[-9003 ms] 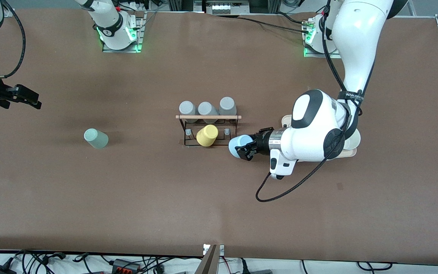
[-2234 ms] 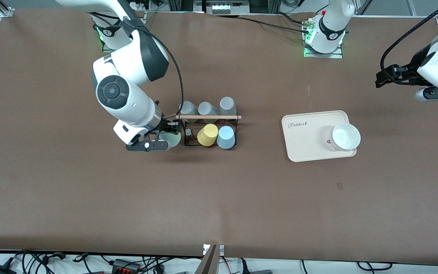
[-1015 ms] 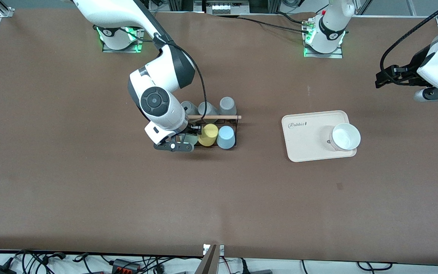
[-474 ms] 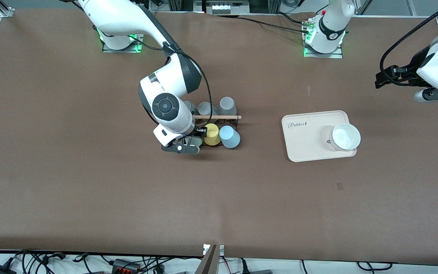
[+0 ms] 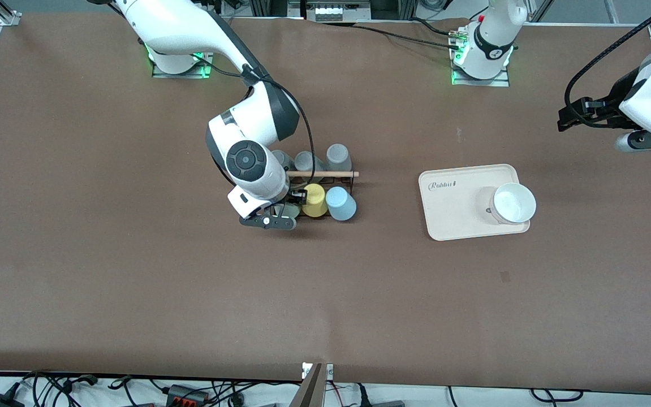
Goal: Hang scattered cups on rack with three cups
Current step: 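Lower the pale green cup into the rack beside the yellow cup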
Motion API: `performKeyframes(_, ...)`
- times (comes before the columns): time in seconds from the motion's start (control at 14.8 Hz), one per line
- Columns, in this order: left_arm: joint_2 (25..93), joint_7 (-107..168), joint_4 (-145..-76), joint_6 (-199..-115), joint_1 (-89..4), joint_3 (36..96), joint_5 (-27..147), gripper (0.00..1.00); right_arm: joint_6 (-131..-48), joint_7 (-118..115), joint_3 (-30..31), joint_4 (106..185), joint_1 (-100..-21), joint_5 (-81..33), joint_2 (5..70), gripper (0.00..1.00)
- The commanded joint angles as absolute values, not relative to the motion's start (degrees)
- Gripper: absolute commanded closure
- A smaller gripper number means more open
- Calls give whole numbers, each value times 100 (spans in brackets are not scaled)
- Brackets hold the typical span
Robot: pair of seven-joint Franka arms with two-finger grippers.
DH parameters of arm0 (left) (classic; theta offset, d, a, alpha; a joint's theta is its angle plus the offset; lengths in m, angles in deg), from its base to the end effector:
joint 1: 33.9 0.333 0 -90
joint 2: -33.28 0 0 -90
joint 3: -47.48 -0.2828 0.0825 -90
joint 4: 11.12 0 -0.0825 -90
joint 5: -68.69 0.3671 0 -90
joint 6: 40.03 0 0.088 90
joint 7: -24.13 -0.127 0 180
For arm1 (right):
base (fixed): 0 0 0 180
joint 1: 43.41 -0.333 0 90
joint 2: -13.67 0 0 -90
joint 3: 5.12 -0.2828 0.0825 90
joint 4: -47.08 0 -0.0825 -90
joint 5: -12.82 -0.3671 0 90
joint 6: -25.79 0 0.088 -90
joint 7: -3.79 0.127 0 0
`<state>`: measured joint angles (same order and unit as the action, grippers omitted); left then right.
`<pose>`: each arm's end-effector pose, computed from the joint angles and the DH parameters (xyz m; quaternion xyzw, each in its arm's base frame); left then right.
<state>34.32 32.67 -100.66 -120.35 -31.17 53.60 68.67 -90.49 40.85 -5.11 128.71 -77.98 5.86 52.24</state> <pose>0.5186 -0.0303 0.5524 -0.9950 -0.0447 0.0890 0.0082 0.5540 0.3927 0.2571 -0.9967 0.0505 0.0589 0.0233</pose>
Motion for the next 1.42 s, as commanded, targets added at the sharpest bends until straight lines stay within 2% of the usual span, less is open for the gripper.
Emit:
performKeyframes(0.0, 3486, 3213, -9928, -11957, -3082, 5363, 6807, 0, -8978, 4168, -485, 12707, -7839, 535, 5304, 67)
performKeyframes(0.07, 3478, 3213, -9928, -11957, -3082, 5363, 6816, 0, -8978, 4194, -485, 12706, -7848, 535, 5304, 52)
performKeyframes(0.14, 3486, 3213, -9928, -11957, -3082, 5363, 6816, 0, -8978, 4307, -485, 12706, -7848, 535, 5296, 1)
performKeyframes(0.81, 3486, 3213, -9928, -11957, -3082, 5354, 6807, 0, -8759, 4475, -433, 12698, -7787, 597, 5102, 0)
performKeyframes(1.35, 3486, 3213, -9928, -11948, -3082, 5346, 6807, 0, -8531, 4431, -258, 12689, -7479, 842, 4427, 0)
